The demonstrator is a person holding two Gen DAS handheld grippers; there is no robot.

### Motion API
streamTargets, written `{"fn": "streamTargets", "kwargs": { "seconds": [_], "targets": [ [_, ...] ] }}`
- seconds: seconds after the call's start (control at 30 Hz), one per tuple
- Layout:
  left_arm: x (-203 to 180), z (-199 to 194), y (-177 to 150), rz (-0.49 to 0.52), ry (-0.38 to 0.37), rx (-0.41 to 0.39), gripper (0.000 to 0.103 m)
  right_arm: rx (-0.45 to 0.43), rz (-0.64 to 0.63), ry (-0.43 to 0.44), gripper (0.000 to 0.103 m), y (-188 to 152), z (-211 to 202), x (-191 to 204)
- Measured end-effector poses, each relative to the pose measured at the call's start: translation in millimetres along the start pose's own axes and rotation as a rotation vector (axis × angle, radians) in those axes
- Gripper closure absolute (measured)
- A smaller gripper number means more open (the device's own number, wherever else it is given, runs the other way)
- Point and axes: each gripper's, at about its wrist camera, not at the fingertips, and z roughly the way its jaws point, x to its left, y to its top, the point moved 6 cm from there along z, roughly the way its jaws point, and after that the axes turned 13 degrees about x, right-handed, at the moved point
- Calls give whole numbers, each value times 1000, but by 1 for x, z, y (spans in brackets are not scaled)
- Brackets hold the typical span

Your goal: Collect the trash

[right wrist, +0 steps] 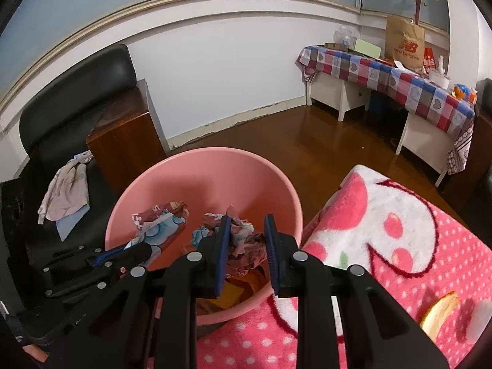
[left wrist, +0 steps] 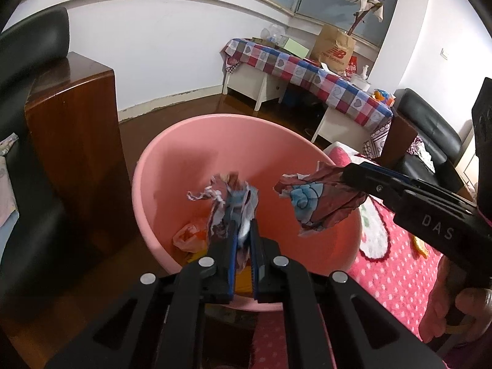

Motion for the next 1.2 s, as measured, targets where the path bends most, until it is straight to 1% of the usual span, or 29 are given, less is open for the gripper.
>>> {"fn": "streamTargets", "kwargs": {
  "seconds": [0.1,0.13,0.17,0.2,0.23,0.3,0.47,0.67,0.8,0.97,1.2],
  "targets": [
    [-1,-1,0,-8,3,-1,89,8,8,13,79,1,4,2],
    [0,-1,0,-10,4,-4,83,9,11,14,79,1,4,3],
    [1,-2,0,-14,11,-8,74,13,13,16,78,2,5,3],
    [2,-3,-1,-18,15,-12,70,14,15,18,75,1,5,3],
    [3,-4,-1,-21,14,-14,67,12,19,22,70,1,5,3],
    [4,-6,0,-28,14,-19,67,6,24,33,66,1,3,3],
    [5,-9,-2,-38,4,-20,66,-9,42,45,65,0,-5,-1],
    [-1,-15,-4,-27,-1,-25,64,-28,69,51,65,-11,-20,-7],
    [-6,-18,-5,-24,-5,-22,64,-35,98,47,65,-25,-34,-18],
    [-22,-21,-8,-5,-13,-18,64,-54,151,30,65,-49,-56,-37],
    [-56,-17,-10,51,-19,6,64,-77,216,-30,65,-85,-88,-68]
  ]
}}
